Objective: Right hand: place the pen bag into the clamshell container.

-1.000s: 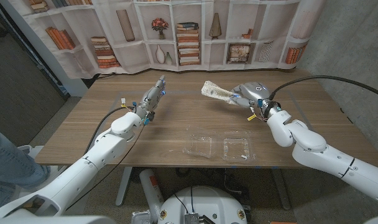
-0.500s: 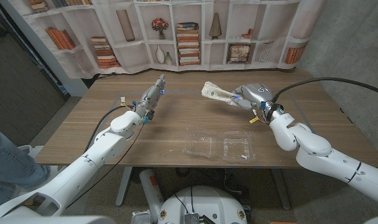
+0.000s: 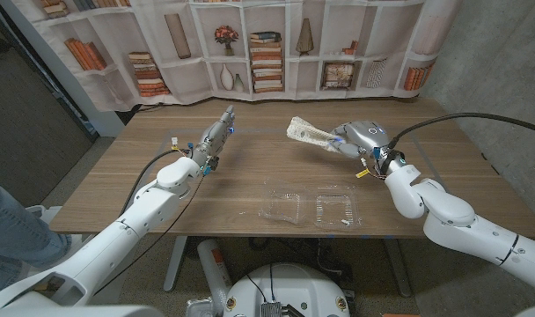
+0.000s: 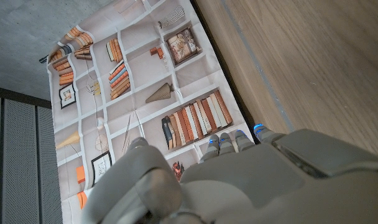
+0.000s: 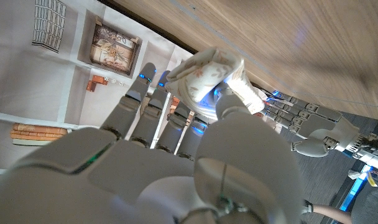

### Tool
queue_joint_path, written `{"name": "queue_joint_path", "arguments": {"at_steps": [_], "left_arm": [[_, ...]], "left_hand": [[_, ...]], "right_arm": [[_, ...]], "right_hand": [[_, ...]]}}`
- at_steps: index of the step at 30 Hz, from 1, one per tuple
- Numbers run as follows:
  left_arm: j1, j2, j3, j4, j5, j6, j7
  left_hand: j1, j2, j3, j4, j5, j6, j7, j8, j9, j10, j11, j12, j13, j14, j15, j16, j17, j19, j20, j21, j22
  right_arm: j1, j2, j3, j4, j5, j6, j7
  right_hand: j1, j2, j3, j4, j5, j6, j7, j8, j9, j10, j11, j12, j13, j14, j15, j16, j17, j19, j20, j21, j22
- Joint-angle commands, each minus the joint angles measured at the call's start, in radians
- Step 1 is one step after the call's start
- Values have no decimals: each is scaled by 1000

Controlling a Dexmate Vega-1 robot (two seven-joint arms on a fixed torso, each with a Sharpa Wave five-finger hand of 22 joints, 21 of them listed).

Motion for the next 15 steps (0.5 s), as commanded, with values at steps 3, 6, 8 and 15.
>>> {"name": "queue_joint_path", "arguments": {"at_steps": [3,6,8,15], "left_arm": [[-2,5,0,-10,7,4,5],[-3,4,1,-12,9,8,8],[-4,3,2,-13,8,11,9],[-7,-1,9,-14,13,16,12]], "left_hand": [[4,13,-5,1,-4,1,-1,-1,2,-1,-1,-2,5,-46,5,-2,3,-115,2,0,6],[4,13,-5,1,-4,2,-1,-1,2,-1,-1,-2,5,-46,5,-1,3,-115,2,0,6],[5,13,-6,1,-4,2,-1,-1,2,-1,-2,-2,5,-46,6,-2,3,-115,3,0,6],[5,15,-6,1,-5,1,-1,-1,2,-2,0,-3,5,-47,6,-2,3,-116,3,0,6]], "right_arm": [[-52,-29,27,-25,17,20,-54],[-68,-39,37,-29,26,30,-71],[-77,-45,44,-33,30,33,-80],[-112,-71,67,-37,47,71,-128]], "right_hand": [[13,2,7,2,-5,13,0,-3,6,8,3,-4,2,0,-133,0,5,-1,0,-1,3],[13,2,8,2,-5,15,0,-3,6,9,3,-4,2,1,-133,0,5,-1,0,-1,3],[15,2,8,1,-5,16,0,-4,6,9,3,-5,2,0,-134,0,5,-1,0,-1,3],[16,-1,7,0,-5,18,0,-5,6,10,3,-6,2,0,-133,-1,5,2,-2,0,3]]}}
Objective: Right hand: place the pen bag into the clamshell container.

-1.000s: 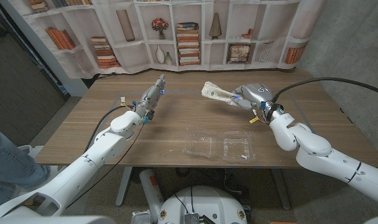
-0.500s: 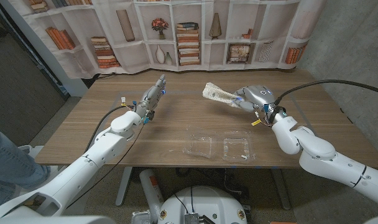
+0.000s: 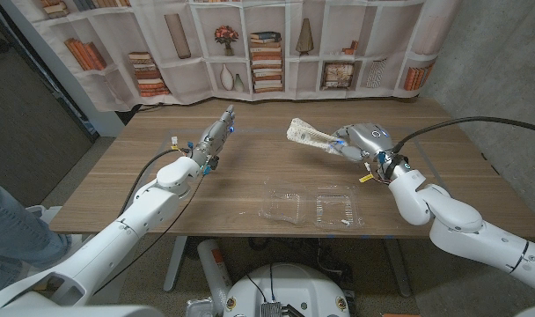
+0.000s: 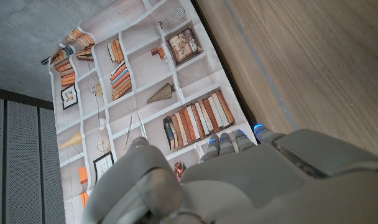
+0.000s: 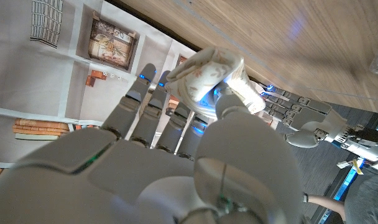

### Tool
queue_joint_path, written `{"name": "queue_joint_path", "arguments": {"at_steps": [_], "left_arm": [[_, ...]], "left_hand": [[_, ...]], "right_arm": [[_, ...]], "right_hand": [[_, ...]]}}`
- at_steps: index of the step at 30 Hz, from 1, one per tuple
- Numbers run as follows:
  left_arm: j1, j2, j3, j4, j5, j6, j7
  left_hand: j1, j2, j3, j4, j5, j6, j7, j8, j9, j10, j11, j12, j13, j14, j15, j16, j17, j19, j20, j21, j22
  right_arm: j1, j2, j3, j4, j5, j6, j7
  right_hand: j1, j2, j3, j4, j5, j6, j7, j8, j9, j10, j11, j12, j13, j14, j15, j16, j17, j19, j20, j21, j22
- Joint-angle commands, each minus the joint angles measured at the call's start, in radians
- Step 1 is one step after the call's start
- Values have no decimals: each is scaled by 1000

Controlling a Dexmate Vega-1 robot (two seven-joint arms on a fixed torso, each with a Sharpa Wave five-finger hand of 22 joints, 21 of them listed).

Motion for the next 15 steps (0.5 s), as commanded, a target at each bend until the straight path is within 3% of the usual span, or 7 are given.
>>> {"name": "queue_joint_path", "arguments": {"at_steps": [1,15], "left_arm": [[-6,-5,10,-6,7,15,8],[4,-9,11,-19,9,10,16]], "left_hand": [[0,9,-5,2,-5,1,-1,-1,2,-2,0,-2,5,-47,5,-2,3,-116,2,0,6],[2,12,-6,2,-6,1,-1,-1,2,-2,-1,-3,5,-48,7,-2,3,-117,3,0,6]], "right_arm": [[-56,-39,35,-12,22,50,-73],[-118,-88,59,-52,-5,45,-132]], "right_hand": [[9,-1,8,0,-5,7,0,-1,1,10,3,-3,2,0,-133,-1,5,3,-1,0,3],[10,-3,7,0,-5,12,0,-3,2,12,3,-6,2,-1,-134,-2,5,5,-2,0,3]]}}
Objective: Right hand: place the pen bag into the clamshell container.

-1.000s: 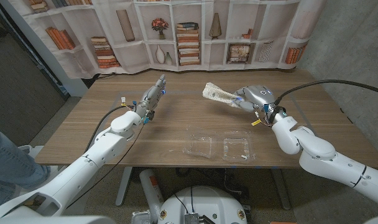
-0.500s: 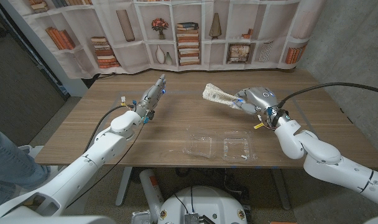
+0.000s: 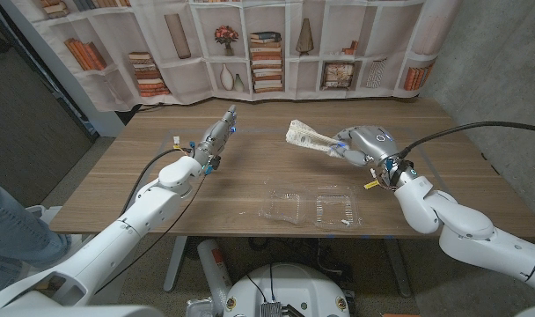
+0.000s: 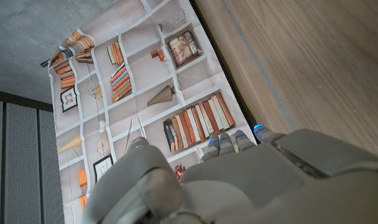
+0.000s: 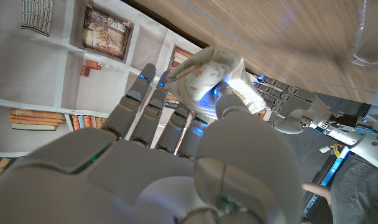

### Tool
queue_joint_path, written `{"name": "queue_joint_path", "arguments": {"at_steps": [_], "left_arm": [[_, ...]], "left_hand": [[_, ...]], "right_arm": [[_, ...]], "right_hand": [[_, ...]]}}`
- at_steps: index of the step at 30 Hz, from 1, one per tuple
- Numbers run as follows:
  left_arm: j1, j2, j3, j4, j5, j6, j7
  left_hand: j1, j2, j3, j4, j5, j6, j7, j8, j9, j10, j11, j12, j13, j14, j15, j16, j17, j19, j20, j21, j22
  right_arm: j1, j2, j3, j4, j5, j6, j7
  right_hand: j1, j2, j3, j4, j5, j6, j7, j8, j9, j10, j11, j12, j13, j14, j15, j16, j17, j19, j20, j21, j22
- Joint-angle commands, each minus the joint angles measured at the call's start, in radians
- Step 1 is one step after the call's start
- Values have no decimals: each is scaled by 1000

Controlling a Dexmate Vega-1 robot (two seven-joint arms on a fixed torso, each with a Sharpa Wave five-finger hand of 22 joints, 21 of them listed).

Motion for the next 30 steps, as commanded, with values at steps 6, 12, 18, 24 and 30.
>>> {"name": "queue_joint_path", "arguments": {"at_steps": [6,12,18,24,30], "left_arm": [[19,1,-3,-24,2,3,18],[33,10,-10,-44,3,8,28],[49,21,-20,-69,4,14,41],[60,29,-28,-88,5,19,50],[62,24,-33,-88,1,12,49]], "left_hand": [[3,13,-6,3,-7,2,-1,-1,2,-3,-2,-3,5,-48,7,-2,3,-117,3,0,6],[4,14,-7,3,-8,1,-1,-1,2,-2,-2,-2,5,-48,7,-2,3,-117,4,0,6],[4,14,-8,3,-8,1,-1,-1,2,-2,0,-2,5,-47,7,-2,3,-117,3,0,6],[5,15,-9,3,-9,0,-1,-1,2,-2,-2,-2,5,-47,7,-2,3,-118,4,0,6],[5,16,-10,3,-9,1,0,-1,2,-2,0,-2,5,-47,7,-2,3,-118,3,0,6]], "right_arm": [[-63,-52,25,-31,-11,26,-69],[-64,-59,19,-32,-16,43,-77],[-70,-68,15,-34,-20,57,-86],[-86,-81,15,-44,-26,50,-96],[-122,-107,33,-68,-20,28,-111]], "right_hand": [[8,-1,7,1,-5,14,0,-5,2,6,-3,-5,2,-1,-134,-1,6,6,-2,0,3],[9,-1,7,1,-5,15,0,-7,2,6,-3,-7,2,-1,-134,-1,6,6,-3,-1,3],[9,-3,6,1,-5,16,0,-9,2,6,-3,-9,2,-3,-134,-2,6,6,-4,-1,3],[9,-2,6,2,-5,16,0,-10,2,5,-3,-11,2,-3,-134,-2,6,6,-4,-2,3],[9,-3,5,2,-5,17,0,-12,2,6,-3,-13,2,-2,-133,-2,6,5,-4,-2,3]]}}
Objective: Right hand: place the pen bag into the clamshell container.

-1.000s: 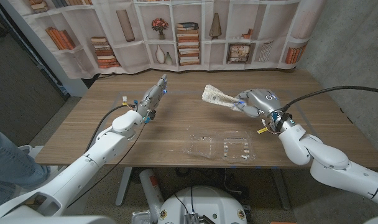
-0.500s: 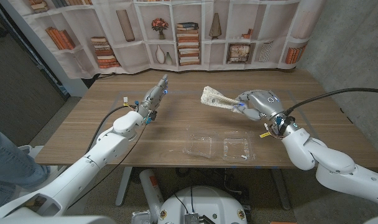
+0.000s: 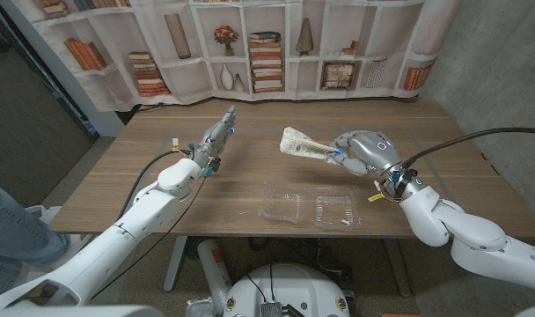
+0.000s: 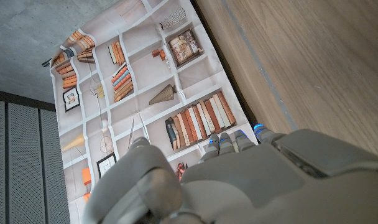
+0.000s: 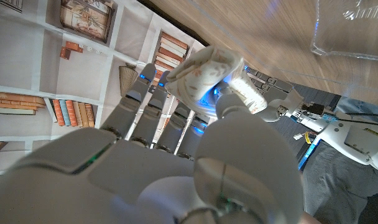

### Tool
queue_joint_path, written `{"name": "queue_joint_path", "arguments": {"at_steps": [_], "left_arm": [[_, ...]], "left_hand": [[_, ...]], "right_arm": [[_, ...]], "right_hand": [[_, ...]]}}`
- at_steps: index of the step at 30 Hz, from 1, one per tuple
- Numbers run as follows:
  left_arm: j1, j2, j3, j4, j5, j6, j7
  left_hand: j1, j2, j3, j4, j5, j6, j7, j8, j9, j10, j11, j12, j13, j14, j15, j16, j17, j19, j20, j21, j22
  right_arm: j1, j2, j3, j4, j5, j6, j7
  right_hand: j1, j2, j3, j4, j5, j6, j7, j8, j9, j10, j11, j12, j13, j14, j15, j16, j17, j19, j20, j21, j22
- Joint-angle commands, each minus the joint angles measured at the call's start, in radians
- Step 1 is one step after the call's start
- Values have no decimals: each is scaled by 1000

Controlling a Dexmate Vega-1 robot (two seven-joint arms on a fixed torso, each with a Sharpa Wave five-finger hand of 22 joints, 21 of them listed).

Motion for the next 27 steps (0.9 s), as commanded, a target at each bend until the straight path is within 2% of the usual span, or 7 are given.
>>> {"name": "queue_joint_path", "arguments": {"at_steps": [1,9,27], "left_arm": [[13,3,-14,-19,-3,-3,7],[6,-3,-8,-14,1,-4,5],[13,-6,-11,-28,5,4,21]], "left_hand": [[5,8,-5,-2,-2,1,-1,-1,2,-2,0,-2,5,-47,8,-2,3,-118,3,0,6],[6,9,-7,-2,-3,0,-2,-1,2,-3,-2,-2,5,-47,7,-2,3,-119,2,0,6],[7,10,-10,-2,-5,1,-1,-1,2,-3,-1,-3,5,-48,5,-2,3,-119,3,0,6]], "right_arm": [[-52,-42,19,-34,3,-21,-29],[-86,-64,29,-43,13,-21,-50],[-97,-96,19,-44,-3,21,-81]], "right_hand": [[9,-3,5,2,-5,8,2,-1,2,6,-3,-5,2,-3,-133,-2,1,6,-4,-2,3],[11,-4,6,2,-4,10,2,-3,2,7,-2,-7,2,-3,-135,-3,1,6,-4,-2,3],[11,-6,5,3,-4,13,2,-7,3,8,-3,-12,3,-4,-133,-3,1,7,-5,-3,3]]}}
